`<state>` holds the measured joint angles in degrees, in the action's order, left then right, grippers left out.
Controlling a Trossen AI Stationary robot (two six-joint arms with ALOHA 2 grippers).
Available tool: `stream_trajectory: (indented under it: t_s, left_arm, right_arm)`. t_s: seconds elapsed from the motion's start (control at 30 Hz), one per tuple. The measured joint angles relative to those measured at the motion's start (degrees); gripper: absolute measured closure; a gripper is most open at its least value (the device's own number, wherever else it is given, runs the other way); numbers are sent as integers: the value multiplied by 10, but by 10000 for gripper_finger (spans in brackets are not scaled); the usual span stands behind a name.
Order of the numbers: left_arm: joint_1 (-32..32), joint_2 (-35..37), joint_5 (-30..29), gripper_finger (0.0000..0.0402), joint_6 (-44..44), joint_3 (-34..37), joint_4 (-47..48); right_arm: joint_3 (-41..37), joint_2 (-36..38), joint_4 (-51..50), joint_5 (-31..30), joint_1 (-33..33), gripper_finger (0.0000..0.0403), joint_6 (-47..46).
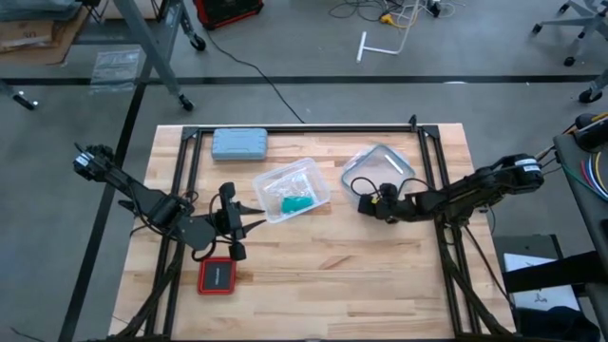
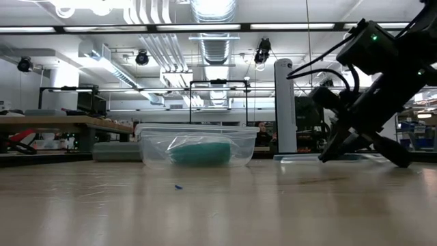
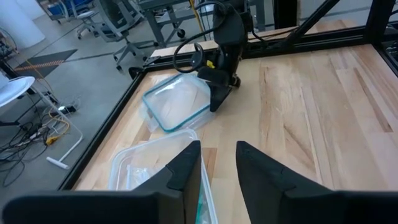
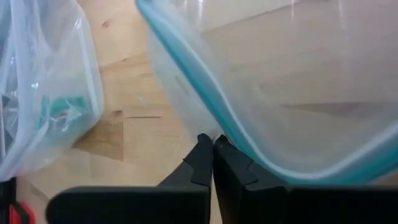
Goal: Roll bandage
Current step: Close the transparent food container
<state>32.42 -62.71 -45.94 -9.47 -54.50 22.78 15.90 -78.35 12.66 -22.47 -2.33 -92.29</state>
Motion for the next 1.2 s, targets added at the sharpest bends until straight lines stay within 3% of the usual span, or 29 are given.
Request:
stream_trajectory:
  t_s: [0.1,0.37,0.57,0.73,0.97,1.07,1.2]
  left_arm:
    - [0,0,0,317,0,0,0]
    - [0,0,0,321,0,0,0]
    - [0,0,0,310,0,0,0]
    - [0,0,0,300,0,0,0]
    - [0,0,0,291,0,0,0]
    - [0,0,0,290,0,0,0]
    - [0,0,0,297,0,0,1]
  right_arm:
    - [3,-1,12,-8,0,403,32]
    - [2,-3,107,-96,-1,402,94]
    - [3,-3,206,-110,-7,402,120]
    - [3,-2,229,-109,-11,402,131]
    - [25,2,219,-107,-11,402,327]
    - [69,4,157,-107,-11,402,411]
    - [161,6,-79,-107,-11,402,432]
